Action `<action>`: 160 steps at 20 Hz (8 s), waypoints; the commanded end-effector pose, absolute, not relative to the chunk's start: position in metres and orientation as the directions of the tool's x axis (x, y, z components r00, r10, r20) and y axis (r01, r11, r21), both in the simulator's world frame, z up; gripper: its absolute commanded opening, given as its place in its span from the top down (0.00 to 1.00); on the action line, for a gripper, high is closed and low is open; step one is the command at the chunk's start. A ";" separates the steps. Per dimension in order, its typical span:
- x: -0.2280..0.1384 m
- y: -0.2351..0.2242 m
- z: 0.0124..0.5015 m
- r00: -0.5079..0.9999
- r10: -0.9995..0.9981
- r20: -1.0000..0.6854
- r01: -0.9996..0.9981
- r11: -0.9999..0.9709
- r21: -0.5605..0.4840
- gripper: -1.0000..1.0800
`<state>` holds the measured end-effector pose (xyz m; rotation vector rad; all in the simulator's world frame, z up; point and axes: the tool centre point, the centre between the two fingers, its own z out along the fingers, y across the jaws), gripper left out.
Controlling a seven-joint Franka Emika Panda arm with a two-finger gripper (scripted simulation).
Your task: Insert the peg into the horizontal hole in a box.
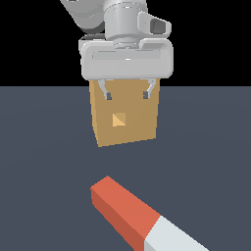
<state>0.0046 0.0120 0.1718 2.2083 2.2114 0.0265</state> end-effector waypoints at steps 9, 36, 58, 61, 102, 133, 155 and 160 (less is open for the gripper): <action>0.003 0.003 0.168 -0.029 1.000 0.000 0.999 0.029 0.023 0.04; 0.011 -0.125 0.116 -0.427 0.904 -0.001 0.904 0.427 0.012 0.04; 0.063 -0.222 0.072 -0.712 0.702 0.000 0.702 0.712 0.001 0.04; 0.067 -0.226 0.070 -0.724 0.690 0.000 0.690 0.724 0.000 0.04; 0.068 -0.226 0.019 -0.727 0.687 0.001 0.687 0.727 0.000 1.00; 0.031 -0.085 0.080 -0.380 0.925 0.000 0.925 0.380 0.000 1.00; 0.035 -0.063 0.090 -0.322 0.947 0.000 0.947 0.322 0.002 1.00; 0.032 -0.057 0.088 -0.322 0.947 0.001 0.947 0.322 -0.001 1.00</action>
